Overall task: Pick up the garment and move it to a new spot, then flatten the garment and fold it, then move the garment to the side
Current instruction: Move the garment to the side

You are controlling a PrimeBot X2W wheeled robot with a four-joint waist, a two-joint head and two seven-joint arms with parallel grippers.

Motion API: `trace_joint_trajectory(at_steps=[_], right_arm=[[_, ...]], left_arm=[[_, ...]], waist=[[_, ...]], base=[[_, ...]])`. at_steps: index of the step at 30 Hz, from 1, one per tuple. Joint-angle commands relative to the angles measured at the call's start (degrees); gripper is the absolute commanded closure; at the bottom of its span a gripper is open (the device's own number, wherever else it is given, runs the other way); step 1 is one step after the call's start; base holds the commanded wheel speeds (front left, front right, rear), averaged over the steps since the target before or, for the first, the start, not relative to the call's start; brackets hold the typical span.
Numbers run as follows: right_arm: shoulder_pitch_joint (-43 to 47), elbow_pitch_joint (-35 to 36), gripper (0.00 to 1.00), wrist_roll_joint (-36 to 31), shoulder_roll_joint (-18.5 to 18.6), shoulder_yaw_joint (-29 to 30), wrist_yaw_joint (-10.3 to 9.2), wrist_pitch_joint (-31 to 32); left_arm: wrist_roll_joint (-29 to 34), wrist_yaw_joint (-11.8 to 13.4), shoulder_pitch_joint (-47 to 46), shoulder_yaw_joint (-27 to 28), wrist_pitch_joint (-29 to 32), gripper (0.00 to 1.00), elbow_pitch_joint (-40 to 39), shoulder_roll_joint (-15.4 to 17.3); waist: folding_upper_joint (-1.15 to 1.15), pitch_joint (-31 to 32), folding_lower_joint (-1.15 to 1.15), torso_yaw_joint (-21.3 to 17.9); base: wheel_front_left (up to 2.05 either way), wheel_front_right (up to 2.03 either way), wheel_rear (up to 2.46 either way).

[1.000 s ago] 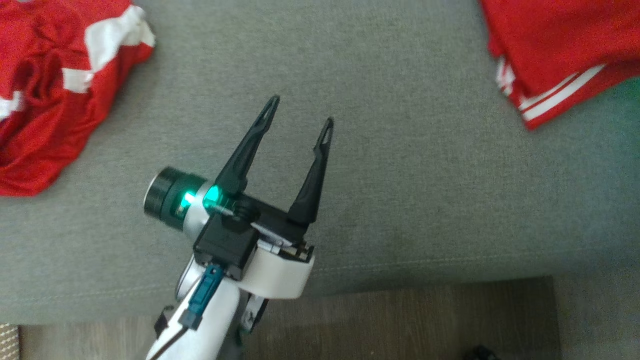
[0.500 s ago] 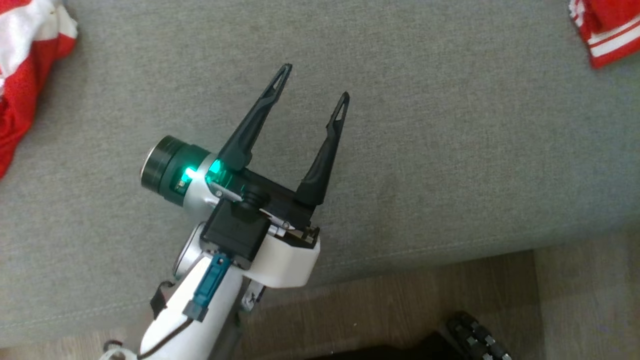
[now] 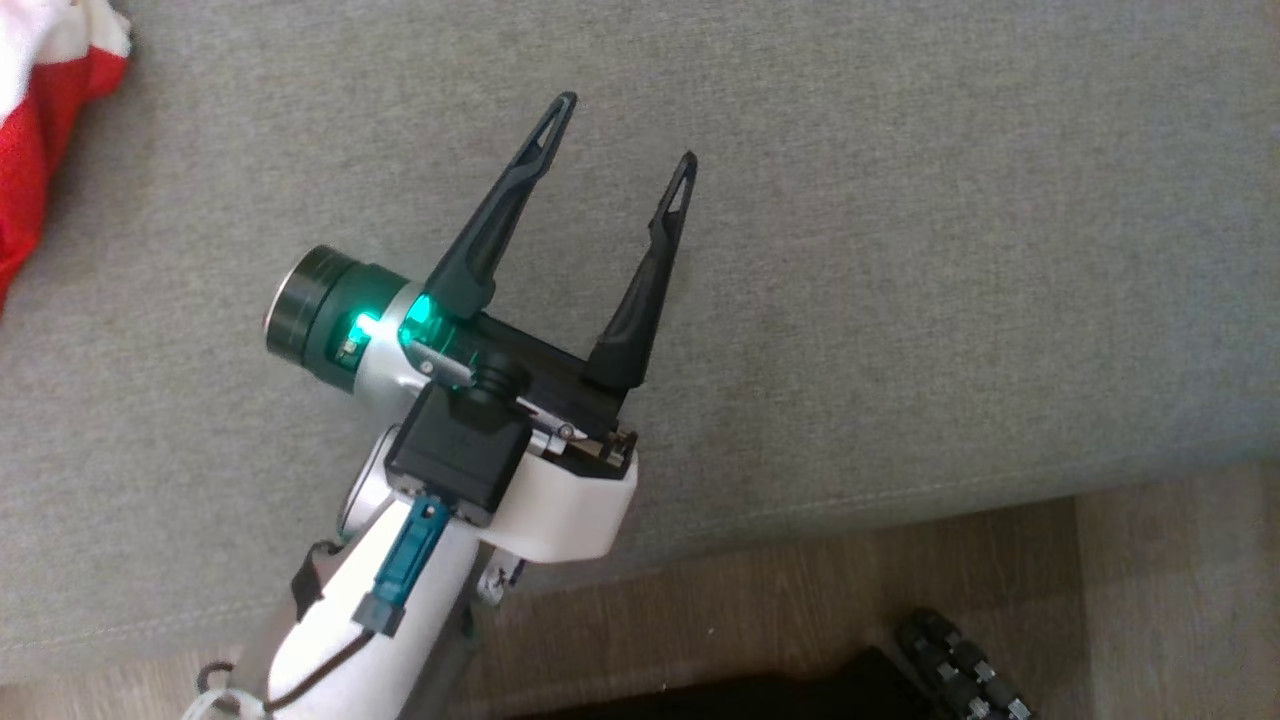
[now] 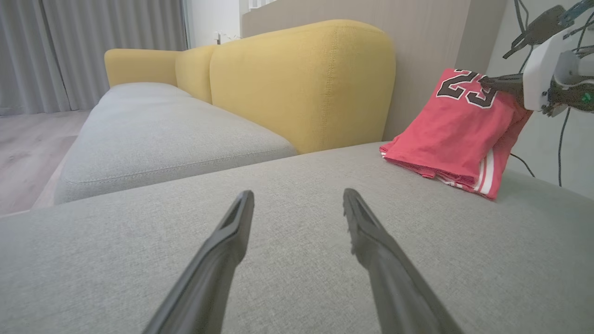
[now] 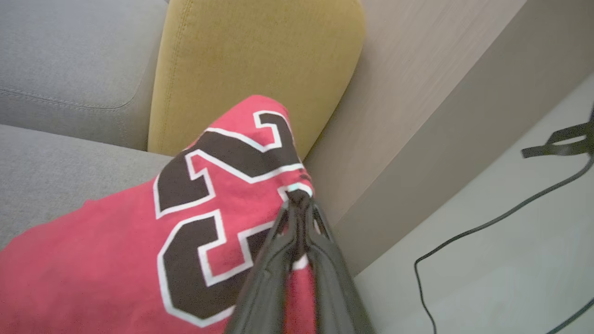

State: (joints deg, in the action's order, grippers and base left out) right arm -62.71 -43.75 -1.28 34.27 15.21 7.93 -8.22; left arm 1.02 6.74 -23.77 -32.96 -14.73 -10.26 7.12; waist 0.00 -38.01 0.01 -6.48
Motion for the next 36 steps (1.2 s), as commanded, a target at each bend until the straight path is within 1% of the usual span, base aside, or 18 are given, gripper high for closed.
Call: trace_joint_trajectory(at_steps=[1, 5, 8, 10, 16, 20, 22, 25, 27, 33, 35, 36], right_arm=[[1.29, 3.58, 0.00, -2.31, 1.00, 1.74, -0.44, -0.80], [3.38, 7.87, 0.00, -7.59, -1.96, 4.22, -0.44, -1.99], [6.15, 10.24, 0.00, -9.85, -5.39, 4.40, -0.44, -2.05], [8.49, 11.48, 0.00, -10.19, -7.97, 3.51, -0.44, -2.11], [16.82, 13.03, 0.00, -7.52, -15.37, -1.06, -0.44, -3.02], [22.55, 13.64, 0.00, -4.76, -19.63, -4.19, -0.44, -4.88], [25.53, 14.13, 0.00, -2.99, -21.52, -7.25, -0.44, -5.88], [30.25, 15.39, 0.00, -0.44, -23.86, -10.50, -0.44, -6.64], [33.49, 18.10, 0.00, 1.17, -25.46, -11.59, -0.44, -6.72], [44.92, 26.76, 0.00, 4.36, -28.94, -11.88, -0.44, -6.76], [48.40, 29.34, 0.00, 4.89, -29.62, -12.03, -0.44, -6.76], [48.40, 29.34, 0.00, 4.89, -29.62, -12.03, -0.44, -6.76]], left_arm=[[-0.36, 0.66, -0.27, 0.87, -0.27, 0.00, -2.21, 0.34], [-0.96, 1.61, 0.32, 0.92, -0.27, 0.00, -2.08, -0.02], [-1.41, 2.27, 1.35, 1.09, -0.27, 0.00, -1.60, -0.14], [-1.82, 2.70, 2.44, 1.34, -0.27, 0.00, -1.24, -0.14], [-3.90, 3.92, 7.14, 3.68, -0.27, 0.00, 0.97, -0.07], [-6.11, 3.94, 10.61, 6.43, -0.27, 0.00, 2.88, -0.38], [-7.36, 3.69, 12.38, 8.19, -0.27, 0.00, 3.71, -0.73], [-8.43, 3.07, 14.98, 10.88, -0.27, 0.00, 4.84, -1.19], [-8.74, 2.49, 16.65, 12.41, -0.27, 0.00, 5.76, -1.48], [-9.40, 0.51, 21.81, 16.06, -0.27, 0.00, 8.56, -2.54], [-9.35, 0.02, 23.35, 17.05, -0.27, 0.00, 9.00, -2.85], [-9.35, 0.02, 23.35, 17.05, -0.27, 0.00, 9.00, -2.85]], waist=[[0.00, 0.26, -0.01, 0.56], [0.00, 2.08, -0.01, 2.11], [0.00, 4.95, -0.01, 3.63], [0.00, 7.33, -0.01, 4.66], [0.00, 15.25, -0.01, 7.41], [0.00, 20.34, -0.01, 8.78], [0.00, 22.70, -0.01, 9.22], [0.00, 26.17, -0.01, 9.57], [0.00, 28.60, -0.01, 9.70], [0.00, 35.99, -0.01, 9.84], [0.00, 37.43, -0.01, 9.91], [0.00, 37.43, -0.01, 9.91]], base=[[0.00, 0.00, 0.00], [0.00, 0.00, 0.00], [0.00, 0.00, 0.00], [0.00, 0.00, 0.00], [0.00, 0.00, 0.00], [0.00, 0.00, 0.00], [0.00, 0.00, 0.00], [0.00, 0.00, 0.00], [0.00, 0.00, 0.00], [0.00, 0.00, 0.00], [0.00, 0.00, 0.00], [0.00, 0.00, 0.00]])
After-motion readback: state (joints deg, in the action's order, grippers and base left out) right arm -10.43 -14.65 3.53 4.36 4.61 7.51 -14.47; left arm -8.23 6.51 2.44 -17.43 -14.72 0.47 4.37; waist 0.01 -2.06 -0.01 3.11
